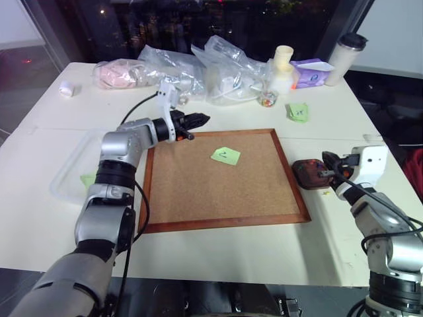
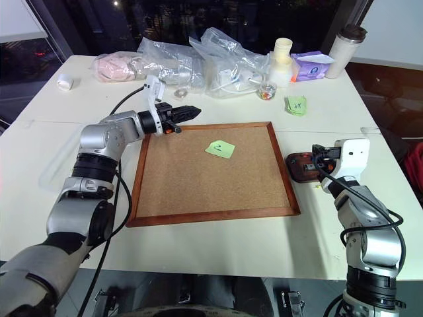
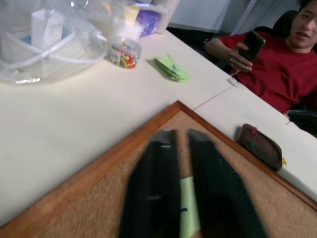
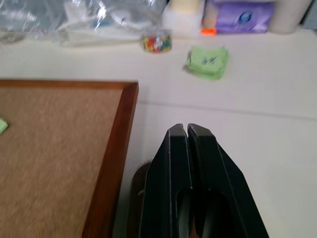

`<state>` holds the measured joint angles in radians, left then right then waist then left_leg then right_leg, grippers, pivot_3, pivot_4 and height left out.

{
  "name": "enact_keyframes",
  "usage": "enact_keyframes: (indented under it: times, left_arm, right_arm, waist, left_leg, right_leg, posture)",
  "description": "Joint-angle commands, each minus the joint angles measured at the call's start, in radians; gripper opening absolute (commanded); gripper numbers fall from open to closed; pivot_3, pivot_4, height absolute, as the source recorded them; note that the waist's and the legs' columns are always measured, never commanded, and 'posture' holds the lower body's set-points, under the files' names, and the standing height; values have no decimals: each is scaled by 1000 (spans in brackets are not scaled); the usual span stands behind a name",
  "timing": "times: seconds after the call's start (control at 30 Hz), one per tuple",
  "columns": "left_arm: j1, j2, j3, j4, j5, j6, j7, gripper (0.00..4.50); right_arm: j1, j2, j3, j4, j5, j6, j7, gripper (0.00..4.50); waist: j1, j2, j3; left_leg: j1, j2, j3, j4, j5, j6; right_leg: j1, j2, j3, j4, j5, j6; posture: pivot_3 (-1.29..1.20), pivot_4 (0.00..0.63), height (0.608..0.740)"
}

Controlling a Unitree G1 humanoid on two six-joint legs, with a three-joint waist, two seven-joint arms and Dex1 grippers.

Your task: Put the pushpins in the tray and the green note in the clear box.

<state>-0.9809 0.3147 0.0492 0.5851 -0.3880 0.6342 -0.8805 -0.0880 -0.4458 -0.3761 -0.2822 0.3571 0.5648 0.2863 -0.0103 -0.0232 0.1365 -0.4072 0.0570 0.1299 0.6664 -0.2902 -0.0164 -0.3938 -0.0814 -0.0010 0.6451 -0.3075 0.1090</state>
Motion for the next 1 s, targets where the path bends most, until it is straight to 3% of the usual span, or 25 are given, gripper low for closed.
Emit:
enact_keyframes:
  times: [0.03, 0.07, 0.27, 0.37, 0.6, 0.9, 1.0]
  left_arm:
    - [12, -1, -19, -62, -3, 5, -27, 2404]
    - [20, -5, -21, -71, -2, 8, -23, 2905]
    - [103, 12, -101, -166, 49, -22, -35, 2905]
    - [146, 33, -129, -199, 79, -43, -34, 2960]
    - [178, 40, -121, -225, 79, -35, -25, 2960]
    - [183, 68, -143, -205, 124, -85, -35, 2960]
    - [183, 98, -158, -186, 158, -135, -52, 2960]
  right_arm:
    - [-1, -21, 9, 26, -12, -4, 14, 0]
    - [-7, -20, 16, 45, -18, -17, 17, 0]
    - [-38, -31, 39, 145, -50, -45, 28, 0]
    - [-32, -40, 32, 161, -50, -46, 36, 860]
    - [-28, -41, 10, 140, -27, -57, 47, 4457]
    - [-18, -42, 0, 51, 18, -46, 75, 4457]
    - [-44, -51, 52, -24, 46, -37, 125, 4457]
  waist:
    - [-1, 0, 0]
    - [-2, 0, 0]
    - [-5, 0, 0]
    - [-3, 0, 0]
    - [-1, 0, 0]
    - [-3, 0, 0]
    - [-5, 0, 0]
  left_leg:
    - [0, 0, 0, 0, 0, 0]
    - [0, 0, 0, 0, 0, 0]
    - [1, 0, 0, 0, 0, 0]
    - [1, 0, 0, 0, 0, 0]
    - [0, 0, 0, 0, 0, 0]
    - [1, 0, 0, 0, 0, 0]
    - [1, 0, 0, 0, 0, 0]
  right_leg:
    - [0, 0, 0, 0, 0, 0]
    - [0, 0, 0, 0, 0, 0]
    - [0, 0, 0, 0, 0, 0]
    - [0, 0, 0, 0, 0, 0]
    - [0, 0, 0, 0, 0, 0]
    - [0, 0, 0, 0, 0, 0]
    - [0, 0, 0, 0, 0, 0]
  posture:
    - [0, 150, 737]
    - [0, 150, 737]
    - [0, 150, 737]
    - [0, 150, 737]
    - [0, 150, 737]
    - [0, 150, 737]
    - [0, 150, 737]
